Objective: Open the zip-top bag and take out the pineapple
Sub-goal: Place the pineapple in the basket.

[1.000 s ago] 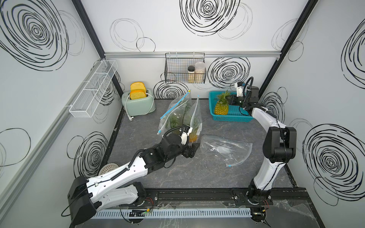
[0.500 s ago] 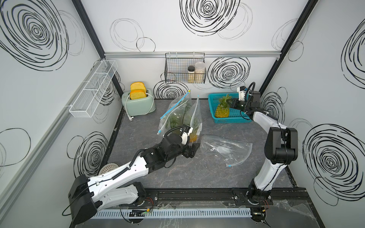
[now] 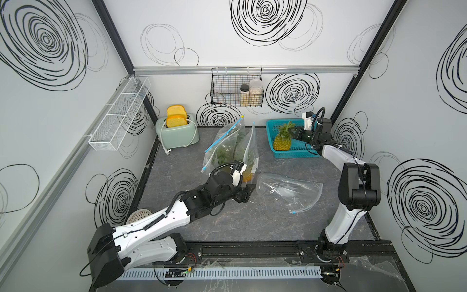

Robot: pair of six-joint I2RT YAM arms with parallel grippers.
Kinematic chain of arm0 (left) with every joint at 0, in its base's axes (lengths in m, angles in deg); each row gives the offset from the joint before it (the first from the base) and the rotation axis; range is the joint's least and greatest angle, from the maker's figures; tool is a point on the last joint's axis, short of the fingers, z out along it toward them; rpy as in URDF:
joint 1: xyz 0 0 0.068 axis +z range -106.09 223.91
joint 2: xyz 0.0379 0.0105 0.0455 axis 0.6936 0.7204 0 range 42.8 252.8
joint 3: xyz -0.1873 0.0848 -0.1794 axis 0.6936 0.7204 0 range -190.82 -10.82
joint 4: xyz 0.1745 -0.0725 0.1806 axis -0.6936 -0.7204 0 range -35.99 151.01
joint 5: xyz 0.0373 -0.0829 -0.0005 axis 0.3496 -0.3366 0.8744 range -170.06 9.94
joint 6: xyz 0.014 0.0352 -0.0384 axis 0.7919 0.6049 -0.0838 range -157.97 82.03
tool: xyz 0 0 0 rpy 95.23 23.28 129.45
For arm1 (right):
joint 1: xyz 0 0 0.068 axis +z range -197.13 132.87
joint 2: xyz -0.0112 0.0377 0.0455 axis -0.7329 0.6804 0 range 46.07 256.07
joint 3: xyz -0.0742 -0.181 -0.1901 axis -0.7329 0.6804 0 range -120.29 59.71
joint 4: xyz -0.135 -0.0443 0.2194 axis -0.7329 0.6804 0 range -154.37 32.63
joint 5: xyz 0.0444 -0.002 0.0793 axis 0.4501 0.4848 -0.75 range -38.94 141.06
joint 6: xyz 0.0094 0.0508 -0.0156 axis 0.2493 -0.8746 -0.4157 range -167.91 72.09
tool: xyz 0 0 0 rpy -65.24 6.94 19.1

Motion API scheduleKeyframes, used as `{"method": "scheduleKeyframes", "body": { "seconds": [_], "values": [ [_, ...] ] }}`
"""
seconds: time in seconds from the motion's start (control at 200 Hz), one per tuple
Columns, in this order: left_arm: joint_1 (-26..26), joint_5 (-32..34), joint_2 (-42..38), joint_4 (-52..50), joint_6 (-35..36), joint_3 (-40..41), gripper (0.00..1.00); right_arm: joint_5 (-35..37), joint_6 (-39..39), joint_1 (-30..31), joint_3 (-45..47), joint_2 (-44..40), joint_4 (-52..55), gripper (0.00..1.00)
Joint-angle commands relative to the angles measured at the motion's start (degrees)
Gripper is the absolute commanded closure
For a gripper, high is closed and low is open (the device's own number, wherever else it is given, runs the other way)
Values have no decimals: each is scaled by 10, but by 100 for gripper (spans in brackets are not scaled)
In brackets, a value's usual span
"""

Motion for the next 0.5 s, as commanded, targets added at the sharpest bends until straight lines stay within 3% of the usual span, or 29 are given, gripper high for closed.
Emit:
{"method": "scheduleKeyframes", "body": {
  "seconds": [0.0, 0.495],
  "values": [
    [4, 1, -7, 28, -3, 6, 18, -11, -13, 4, 14, -25, -56, 100],
    [8, 3, -4, 29, -4, 5, 18, -5, -15, 2, 58, -28, -63, 100]
  ]
}}
